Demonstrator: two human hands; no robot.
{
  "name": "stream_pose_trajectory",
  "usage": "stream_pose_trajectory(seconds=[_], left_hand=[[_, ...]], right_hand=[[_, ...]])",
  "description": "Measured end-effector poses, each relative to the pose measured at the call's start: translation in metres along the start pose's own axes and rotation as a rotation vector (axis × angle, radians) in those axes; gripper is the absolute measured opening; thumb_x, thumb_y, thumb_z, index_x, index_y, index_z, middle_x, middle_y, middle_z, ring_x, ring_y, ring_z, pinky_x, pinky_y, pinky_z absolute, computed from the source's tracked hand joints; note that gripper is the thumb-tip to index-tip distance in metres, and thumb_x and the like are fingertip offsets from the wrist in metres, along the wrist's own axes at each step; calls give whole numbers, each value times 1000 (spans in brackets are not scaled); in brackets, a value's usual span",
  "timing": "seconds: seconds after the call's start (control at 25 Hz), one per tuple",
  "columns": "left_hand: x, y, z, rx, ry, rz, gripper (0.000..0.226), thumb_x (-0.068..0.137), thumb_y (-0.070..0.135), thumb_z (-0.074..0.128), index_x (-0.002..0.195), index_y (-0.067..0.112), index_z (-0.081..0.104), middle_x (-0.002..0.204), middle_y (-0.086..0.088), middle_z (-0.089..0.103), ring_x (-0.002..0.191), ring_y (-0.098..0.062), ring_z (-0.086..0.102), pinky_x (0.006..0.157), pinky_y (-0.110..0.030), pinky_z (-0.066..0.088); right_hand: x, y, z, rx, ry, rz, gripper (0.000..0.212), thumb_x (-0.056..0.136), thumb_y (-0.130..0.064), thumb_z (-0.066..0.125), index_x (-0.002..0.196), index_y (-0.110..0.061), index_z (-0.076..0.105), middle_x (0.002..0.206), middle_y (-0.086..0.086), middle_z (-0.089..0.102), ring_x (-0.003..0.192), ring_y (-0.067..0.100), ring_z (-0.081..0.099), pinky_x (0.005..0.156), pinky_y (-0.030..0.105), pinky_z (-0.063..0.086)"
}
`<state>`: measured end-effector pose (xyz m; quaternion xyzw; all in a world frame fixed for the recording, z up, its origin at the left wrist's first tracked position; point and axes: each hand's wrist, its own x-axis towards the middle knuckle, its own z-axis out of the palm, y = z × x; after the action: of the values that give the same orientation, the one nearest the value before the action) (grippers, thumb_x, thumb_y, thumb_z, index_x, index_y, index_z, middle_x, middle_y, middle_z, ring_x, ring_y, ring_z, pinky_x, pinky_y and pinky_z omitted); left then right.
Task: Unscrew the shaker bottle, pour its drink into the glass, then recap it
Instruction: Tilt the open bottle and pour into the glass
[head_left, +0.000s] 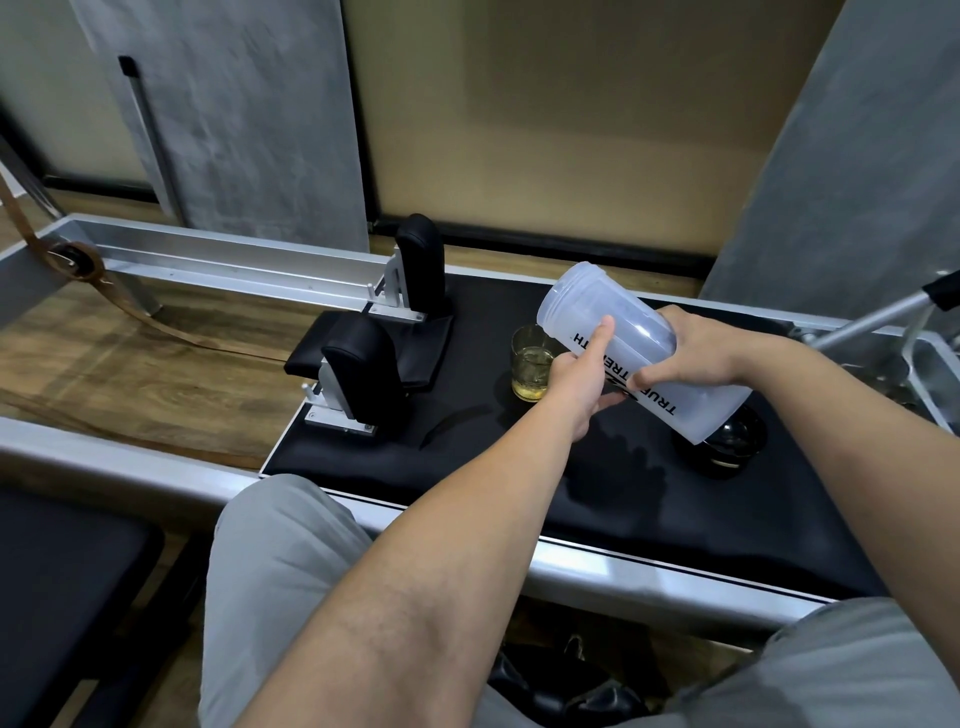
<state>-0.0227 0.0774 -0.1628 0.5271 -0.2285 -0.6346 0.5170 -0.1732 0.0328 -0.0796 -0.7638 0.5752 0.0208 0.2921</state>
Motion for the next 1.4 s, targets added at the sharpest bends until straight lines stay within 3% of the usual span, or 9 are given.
stream_pose_trajectory(seconds=[0.12, 0.44, 0.64, 0.88, 1.24, 1.4], left_hand=[[0, 0, 0, -9, -2, 1, 63, 97, 60, 68, 136, 10, 64, 132, -11, 76, 117, -29, 75, 86, -42, 67], [1, -3, -1, -3, 1, -2, 64, 96, 61, 69, 135, 10, 64, 130, -11, 76, 117, -29, 75, 95, -47, 66], [3, -2, -2, -10, 4, -2, 63, 95, 61, 69, 133, 12, 64, 129, -10, 76, 116, -28, 76, 91, -45, 67], [2, -1, -4, -10, 10, 6, 61, 95, 62, 69, 132, 13, 65, 128, -9, 77, 115, -28, 75, 83, -40, 67], [2, 1, -3, -21, 15, 11, 60, 96, 61, 69, 131, 13, 66, 126, -9, 78, 112, -26, 77, 76, -38, 68], [2, 0, -4, -13, 13, 11, 60, 96, 61, 69, 131, 12, 66, 126, -9, 78, 111, -26, 77, 76, -37, 67]], right_hand=[[1, 0, 0, -3, 8, 4, 84, 66, -46, 93, 131, -20, 47, 115, 5, 67, 104, 26, 67, 97, 48, 55], [2, 2, 1, -14, 8, 6, 84, 66, -48, 92, 132, -23, 45, 114, 2, 65, 102, 21, 65, 91, 43, 55], [3, 1, 1, -21, 12, 4, 84, 68, -48, 91, 132, -23, 44, 112, 0, 64, 98, 17, 63, 76, 35, 51], [5, -1, 1, -22, 4, -16, 82, 67, -47, 91, 132, -22, 47, 115, 3, 67, 102, 23, 66, 94, 45, 55], [5, -1, 0, -26, 12, -8, 83, 68, -48, 92, 131, -24, 45, 113, 0, 65, 100, 19, 65, 86, 40, 54], [6, -1, -1, -24, -9, -19, 82, 64, -50, 91, 129, -21, 50, 114, 6, 70, 102, 26, 69, 95, 49, 56]])
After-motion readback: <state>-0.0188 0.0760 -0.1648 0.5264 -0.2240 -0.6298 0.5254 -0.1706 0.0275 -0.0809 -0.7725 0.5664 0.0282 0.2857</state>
